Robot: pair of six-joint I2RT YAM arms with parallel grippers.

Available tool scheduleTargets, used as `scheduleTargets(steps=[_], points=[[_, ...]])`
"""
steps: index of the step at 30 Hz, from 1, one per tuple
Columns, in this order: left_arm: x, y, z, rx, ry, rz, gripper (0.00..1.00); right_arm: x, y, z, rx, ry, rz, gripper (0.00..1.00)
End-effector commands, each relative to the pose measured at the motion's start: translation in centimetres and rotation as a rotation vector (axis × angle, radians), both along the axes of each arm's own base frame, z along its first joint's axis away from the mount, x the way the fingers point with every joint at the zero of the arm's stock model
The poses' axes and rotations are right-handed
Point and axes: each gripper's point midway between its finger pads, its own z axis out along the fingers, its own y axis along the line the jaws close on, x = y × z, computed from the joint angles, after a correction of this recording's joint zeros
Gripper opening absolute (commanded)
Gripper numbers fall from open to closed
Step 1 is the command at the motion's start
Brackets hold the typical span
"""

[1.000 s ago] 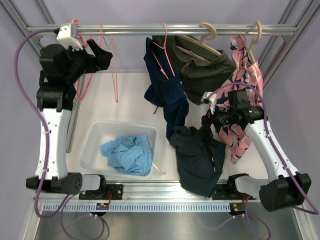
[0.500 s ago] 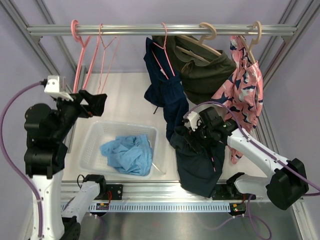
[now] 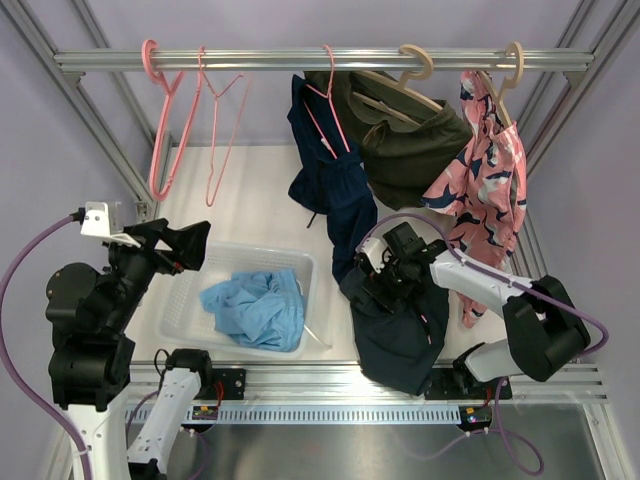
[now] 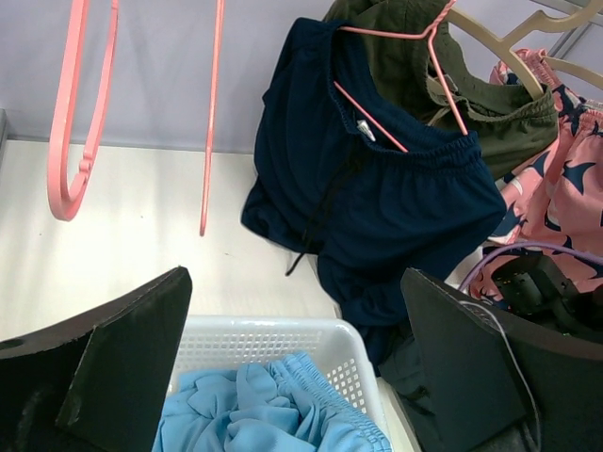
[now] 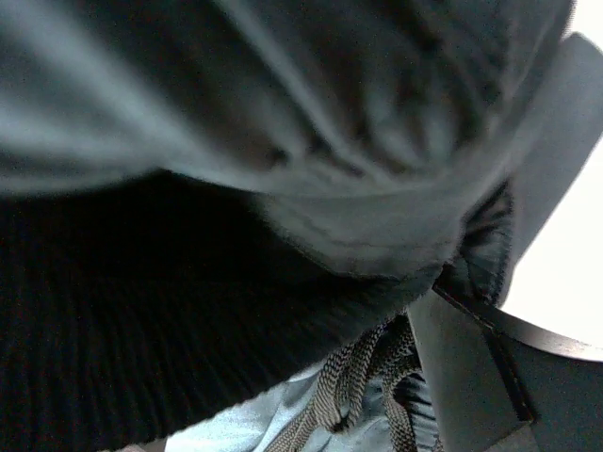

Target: Remove the shorts from the hanger

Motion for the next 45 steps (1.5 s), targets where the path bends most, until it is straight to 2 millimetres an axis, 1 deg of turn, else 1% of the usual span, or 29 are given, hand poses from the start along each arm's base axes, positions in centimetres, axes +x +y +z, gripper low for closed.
scheduleTargets(steps=[1, 3, 4, 7, 8, 9, 13, 14, 17, 18, 20, 21, 22, 27, 28, 30, 31, 33, 34, 35, 36, 37, 38, 39, 40, 41, 42, 43, 45], points=[[-0.6, -0.1, 0.6, -0.020, -0.028, -0.005, 0.99, -0.8, 1.9, 0.7, 0.062, 0.038, 0.136, 0.91], [-0.9, -0.1, 0.7, -0.024, -0.035, -0.005, 0.99, -0.9, 1.7, -0.2, 0.041, 0.057, 0.149, 0.87], [-0.9, -0.1, 0.7, -0.025, -0.038, -0.005, 0.99, -0.8, 1.7, -0.5, 0.032, 0.059, 0.153, 0.76], [-1.2, -0.2, 0.8, -0.031, -0.048, -0.010, 0.99, -0.8, 1.4, -1.7, -0.003, 0.092, 0.157, 0.57], [-1.4, -0.3, 0.9, -0.033, -0.052, -0.014, 0.99, -0.8, 1.4, -1.9, -0.007, 0.097, 0.161, 0.44], [-1.4, -0.3, 0.9, -0.033, -0.054, -0.015, 0.99, -0.9, 1.4, -1.9, -0.005, 0.099, 0.165, 0.39], [-1.4, -0.5, 1.0, -0.032, -0.058, -0.029, 0.99, -1.6, 1.7, -0.8, 0.033, 0.096, 0.191, 0.18], [-1.4, -0.6, 0.9, -0.032, -0.058, -0.034, 0.99, -1.9, 1.9, -0.4, 0.055, 0.094, 0.208, 0.09], [-1.5, -0.8, 1.3, -0.032, -0.078, -0.045, 0.99, -3.3, 1.9, 2.1, 0.122, 0.053, 0.261, 0.03], [-1.5, -0.8, 1.3, -0.031, -0.080, -0.048, 0.99, -3.9, 2.2, 3.9, 0.176, 0.011, 0.287, 0.01], [-1.6, -0.9, 1.6, -0.026, -0.093, -0.057, 0.99, -5.5, 1.9, 5.5, 0.210, -0.003, 0.365, 0.00], [-1.6, -1.0, 1.7, -0.023, -0.097, -0.061, 0.99, -6.4, 2.1, 7.4, 0.268, -0.044, 0.403, 0.00], [-1.6, -1.1, 2.0, -0.021, -0.112, -0.066, 0.99, -7.1, 2.0, 8.3, 0.283, -0.057, 0.437, 0.00], [-2.1, -1.5, 3.4, -0.014, -0.163, -0.095, 0.99, -8.4, 2.9, 15.6, 0.432, -0.208, 0.497, 0.00], [-2.4, -1.5, 4.1, -0.011, -0.187, -0.096, 0.99, -8.1, 3.5, 18.2, 0.473, -0.247, 0.491, 0.00], [-2.9, -1.6, 4.9, -0.009, -0.217, -0.104, 0.99, -7.8, 4.6, 21.3, 0.543, -0.265, 0.483, 0.00], [-3.1, -1.6, 5.6, -0.010, -0.238, -0.104, 0.99, -7.4, 5.4, 24.7, 0.602, -0.311, 0.474, 0.00], [-3.8, -1.6, 6.8, -0.009, -0.275, -0.107, 0.99, -7.1, 6.7, 27.9, 0.678, -0.321, 0.476, 0.00], [-4.0, -1.5, 7.4, -0.010, -0.293, -0.104, 0.99, -6.6, 7.3, 31.5, 0.735, -0.391, 0.491, 0.00], [-4.3, -1.5, 7.8, -0.010, -0.306, -0.101, 0.99, -6.9, 7.8, 33.2, 0.783, -0.374, 0.487, 0.00], [-4.7, -1.5, 8.5, -0.009, -0.321, -0.101, 0.99, -6.1, 8.7, 34.0, 0.804, -0.356, 0.481, 0.00], [-5.0, -1.4, 8.9, -0.009, -0.337, -0.101, 0.99, -6.1, 9.3, 37.4, 0.864, -0.393, 0.485, 0.00], [-5.3, -1.4, 9.3, -0.009, -0.349, -0.101, 0.99, -6.0, 9.8, 38.7, 0.892, -0.389, 0.494, 0.00], [-5.7, -1.4, 9.8, -0.010, -0.364, -0.102, 0.99, -5.6, 11.0, 39.1, 0.912, -0.354, 0.512, 0.00], [-6.0, -1.5, 10.2, -0.010, -0.380, -0.106, 0.99, -5.8, 11.4, 42.2, 0.957, -0.407, 0.541, 0.00], [-6.1, -1.5, 10.4, -0.011, -0.386, -0.108, 0.99, -5.9, 11.9, 43.4, 0.985, -0.394, 0.541, 0.00], [-6.5, -1.5, 10.7, -0.013, -0.399, -0.108, 0.99, -5.0, 13.2, 43.8, 0.998, -0.373, 0.545, 0.00], [-6.7, -1.5, 11.0, -0.011, -0.414, -0.111, 0.99, -5.6, 13.6, 47.2, 1.053, -0.436, 0.581, 0.00], [-7.3, -1.5, 11.4, -0.011, -0.435, -0.108, 0.99, -5.5, 14.5, 49.6, 1.113, -0.410, 0.570, 0.00]])
